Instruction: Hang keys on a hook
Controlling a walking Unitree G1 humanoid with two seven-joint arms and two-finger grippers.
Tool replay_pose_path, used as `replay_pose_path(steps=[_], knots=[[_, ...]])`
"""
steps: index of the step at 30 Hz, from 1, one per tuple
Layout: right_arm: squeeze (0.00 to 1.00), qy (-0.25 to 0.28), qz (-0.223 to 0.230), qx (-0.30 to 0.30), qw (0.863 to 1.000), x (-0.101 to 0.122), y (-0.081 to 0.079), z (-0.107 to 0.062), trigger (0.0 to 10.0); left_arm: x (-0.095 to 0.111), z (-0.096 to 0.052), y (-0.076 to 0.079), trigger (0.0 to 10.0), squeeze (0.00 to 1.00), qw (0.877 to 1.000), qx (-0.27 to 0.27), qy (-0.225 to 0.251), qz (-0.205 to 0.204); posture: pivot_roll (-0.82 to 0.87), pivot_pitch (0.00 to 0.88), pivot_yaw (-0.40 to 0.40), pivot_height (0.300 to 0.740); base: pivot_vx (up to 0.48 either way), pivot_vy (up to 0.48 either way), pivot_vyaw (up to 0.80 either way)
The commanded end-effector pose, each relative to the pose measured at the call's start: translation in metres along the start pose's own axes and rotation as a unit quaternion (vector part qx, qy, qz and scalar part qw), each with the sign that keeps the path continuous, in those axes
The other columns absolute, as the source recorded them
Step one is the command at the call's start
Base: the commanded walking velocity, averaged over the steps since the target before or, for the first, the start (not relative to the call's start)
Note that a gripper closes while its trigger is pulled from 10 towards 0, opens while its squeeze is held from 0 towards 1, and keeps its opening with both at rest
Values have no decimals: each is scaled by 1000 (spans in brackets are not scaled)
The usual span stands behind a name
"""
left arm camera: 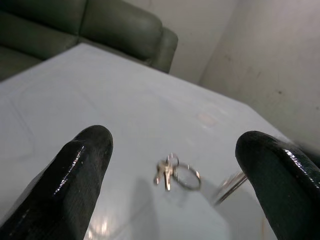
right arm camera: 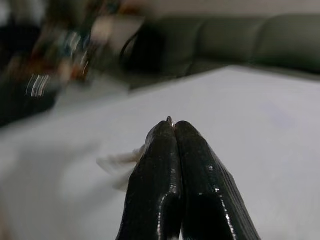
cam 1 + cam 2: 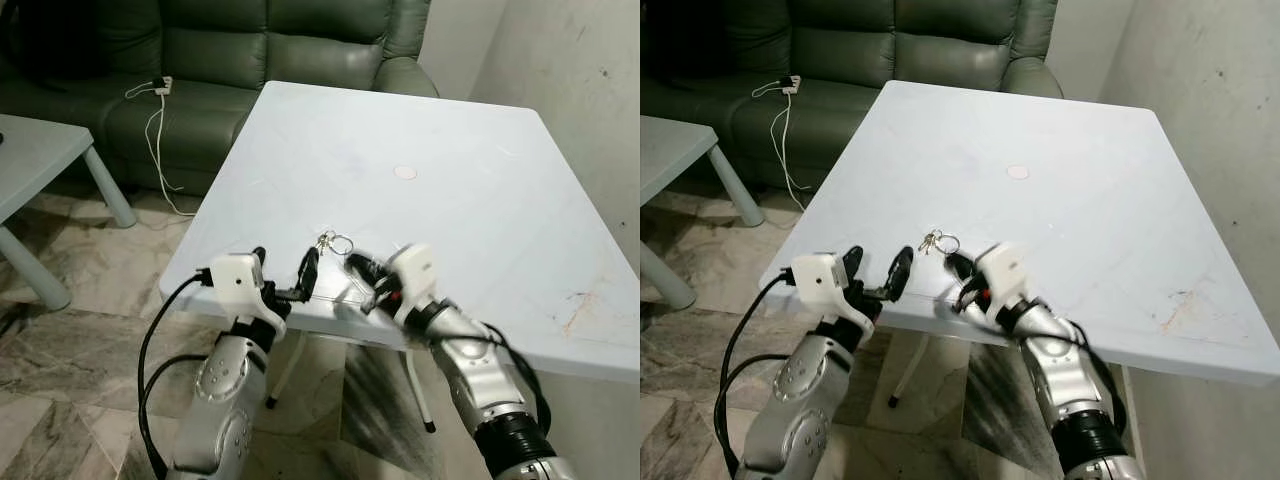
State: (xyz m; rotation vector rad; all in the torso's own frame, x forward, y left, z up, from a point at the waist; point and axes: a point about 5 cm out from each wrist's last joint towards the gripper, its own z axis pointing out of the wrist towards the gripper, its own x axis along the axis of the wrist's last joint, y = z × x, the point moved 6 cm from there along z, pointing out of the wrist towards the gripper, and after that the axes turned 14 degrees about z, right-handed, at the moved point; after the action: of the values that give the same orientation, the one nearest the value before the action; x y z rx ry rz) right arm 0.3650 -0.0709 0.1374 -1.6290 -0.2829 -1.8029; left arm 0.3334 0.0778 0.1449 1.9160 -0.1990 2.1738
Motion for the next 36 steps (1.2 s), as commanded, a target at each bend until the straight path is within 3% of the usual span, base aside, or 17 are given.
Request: replay_pose_path(steps=[1, 2, 5, 8, 10, 12, 14, 16, 18, 20, 26, 29, 36], knots=[[0, 33, 27, -21, 999, 16, 7, 2, 10000, 0, 3, 2, 10000, 0, 1000, 6, 2, -15, 30, 30, -88, 740, 0, 0, 0], [0, 51, 85, -41, 994, 21, 11, 4, 10000, 2, 6, -3, 10000, 0, 1000, 10, 4, -15, 28, 28, -87, 740, 0, 0, 0], [0, 69, 138, -45, 987, 27, 10, 5, 10000, 7, 13, -8, 10000, 0, 1000, 7, 12, -1, 27, 27, -88, 740, 0, 0, 0], [0, 62, 29, -44, 997, 28, 8, 4, 10000, 10, 24, -16, 10000, 0, 1000, 7, 16, 25, 25, 36, -91, 740, 0, 0, 0], [0, 63, 19, -51, 997, 29, 10, 4, 10000, 10, 27, -19, 10000, 0, 999, 12, 15, 36, 25, 36, -89, 740, 0, 0, 0], [0, 75, -5, -90, 993, 35, 22, 0, 10000, 16, 35, -30, 10000, 0, 998, 28, 21, 51, 22, 34, -84, 740, 0, 0, 0], [0, 98, 2, -145, 984, 47, 38, -8, 10000, 25, 40, -44, 10000, 0, 997, 49, 31, 54, 19, 30, -76, 740, 0, 0, 0], [0, 113, -5, -170, 979, 54, 45, -14, 10000, 27, 41, -50, 10000, 0, 996, 59, 34, 56, 17, 27, -74, 740, 0, 0, 0], [0, 125, -51, -204, 970, 61, 51, -22, 10000, 26, 40, -61, 10000, 0, 994, 81, 28, 73, 15, 19, -62, 740, 0, 0, 0], [0, 133, -43, -207, 968, 64, 51, -24, 10000, 26, 39, -65, 10000, 0, 993, 88, 29, 71, 13, 13, -55, 740, 0, 0, 0], [0, 147, -72, -227, 960, 71, 49, -36, 10000, 32, 30, -76, 10000, 0, 991, 103, 42, 81, 2, 0, -39, 740, 0, 0, 0], [0, 149, -80, -246, 954, 70, 51, -49, 10000, 29, 20, -79, 10000, 0, 989, 100, 45, 95, -4, 0, -34, 740, 0, 0, 0], [0, 118, -84, -282, 949, 58, 62, -61, 10000, 26, 20, -78, 10000, 0, 989, 95, 43, 102, -8, 0, -34, 740, 0, 0, 0]])
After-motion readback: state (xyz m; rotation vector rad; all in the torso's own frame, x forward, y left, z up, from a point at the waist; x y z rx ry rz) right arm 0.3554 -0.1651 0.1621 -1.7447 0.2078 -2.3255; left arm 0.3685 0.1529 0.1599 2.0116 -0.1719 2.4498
